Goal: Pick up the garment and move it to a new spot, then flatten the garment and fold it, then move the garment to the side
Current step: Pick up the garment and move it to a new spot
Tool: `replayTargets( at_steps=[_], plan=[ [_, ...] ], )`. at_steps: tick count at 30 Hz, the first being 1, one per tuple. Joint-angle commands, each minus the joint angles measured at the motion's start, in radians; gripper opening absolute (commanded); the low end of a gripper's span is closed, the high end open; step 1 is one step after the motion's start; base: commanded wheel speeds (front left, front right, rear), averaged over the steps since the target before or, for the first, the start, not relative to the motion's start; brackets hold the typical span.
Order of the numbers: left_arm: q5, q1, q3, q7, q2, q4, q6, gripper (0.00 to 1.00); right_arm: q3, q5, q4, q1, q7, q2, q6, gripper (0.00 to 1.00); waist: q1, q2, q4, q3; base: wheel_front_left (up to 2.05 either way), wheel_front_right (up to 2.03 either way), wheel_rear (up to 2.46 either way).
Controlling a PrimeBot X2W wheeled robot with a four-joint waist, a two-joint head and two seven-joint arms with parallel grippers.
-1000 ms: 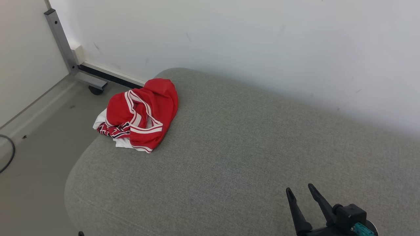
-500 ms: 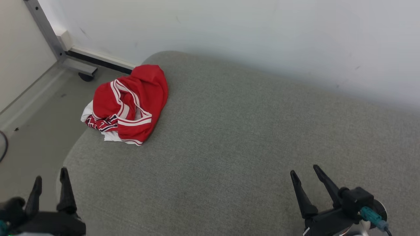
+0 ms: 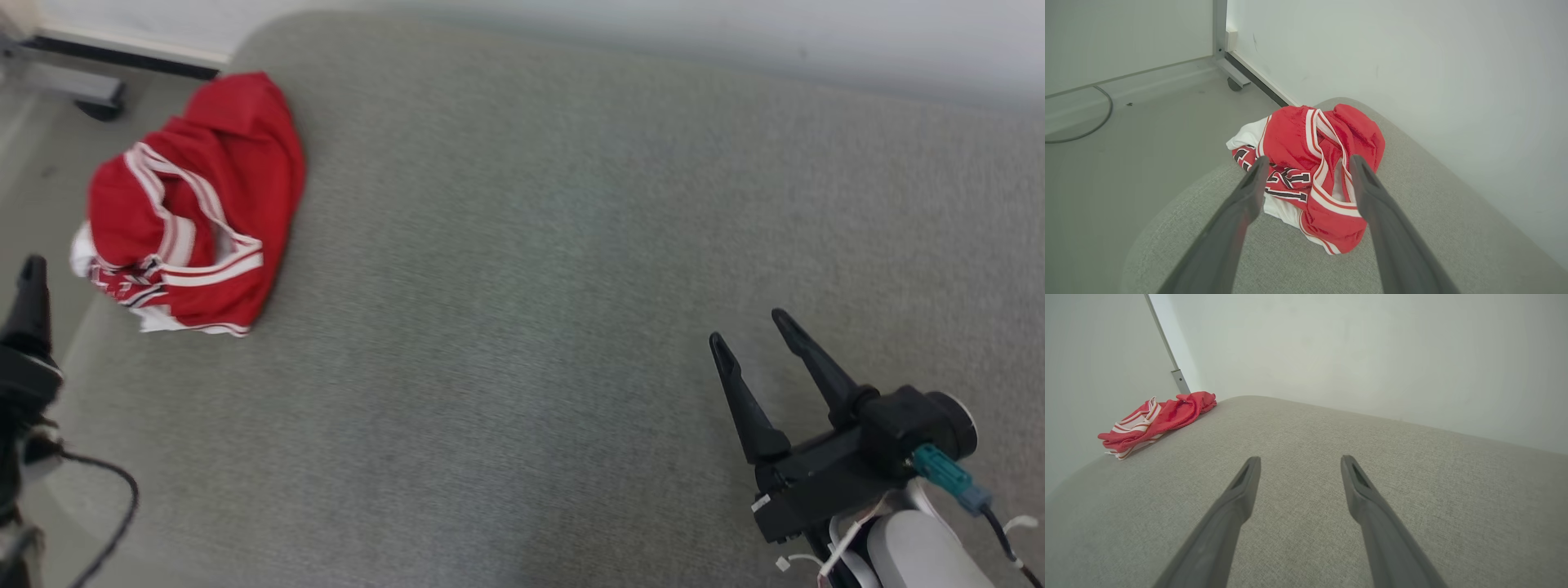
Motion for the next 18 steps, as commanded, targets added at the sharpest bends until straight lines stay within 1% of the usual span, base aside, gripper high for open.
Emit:
replayTargets(
  at_steps=[1,4,7,10,11,14,18],
  plan=[
    [-0.046,-0.047,0.019,0.05,0.009,0.004,0.015,1.0,0.003,-0.009,-0.025,-0.023,0.007,-0.008,-0.003,1.0,-0.0002,-0.0002,-0.116,0.137,0.0,0.0,0.0],
    [-0.098,-0.106,0.042,0.123,0.026,0.013,0.042,1.0,0.001,-0.017,-0.061,-0.036,0.016,-0.01,-0.003,1.0,-0.0002,-0.0002,-0.144,0.182,0.0,0.0,0.0],
    [-0.141,-0.158,0.054,0.171,0.035,0.012,0.056,1.0,-0.008,-0.026,-0.092,-0.045,0.025,-0.01,-0.003,1.0,-0.0002,-0.0002,-0.167,0.221,0.0,0.0,0.0],
    [-0.149,-0.184,0.054,0.211,0.053,0.021,0.074,1.0,-0.009,-0.027,-0.113,-0.05,0.027,-0.012,-0.003,1.0,-0.0002,-0.0002,-0.186,0.251,0.0,0.0,0.0],
    [-0.149,-0.184,0.054,0.211,0.053,0.021,0.074,1.0,-0.009,-0.027,-0.113,-0.05,0.027,-0.012,-0.003,1.0,-0.0002,-0.0002,-0.186,0.251,0.0,0.0,0.0],
    [-0.137,-0.211,0.045,0.236,0.084,0.055,0.082,1.0,-0.006,-0.026,-0.121,-0.058,0.023,-0.007,-0.003,1.0,-0.0002,-0.0002,-0.202,0.275,0.0,0.0,0.0],
    [-0.12,-0.224,0.037,0.235,0.096,0.099,0.101,1.0,0.006,-0.033,-0.125,-0.066,0.015,0.005,-0.003,1.0,-0.0002,-0.0002,-0.225,0.3,0.0,0.0,0.0]
  ],
)
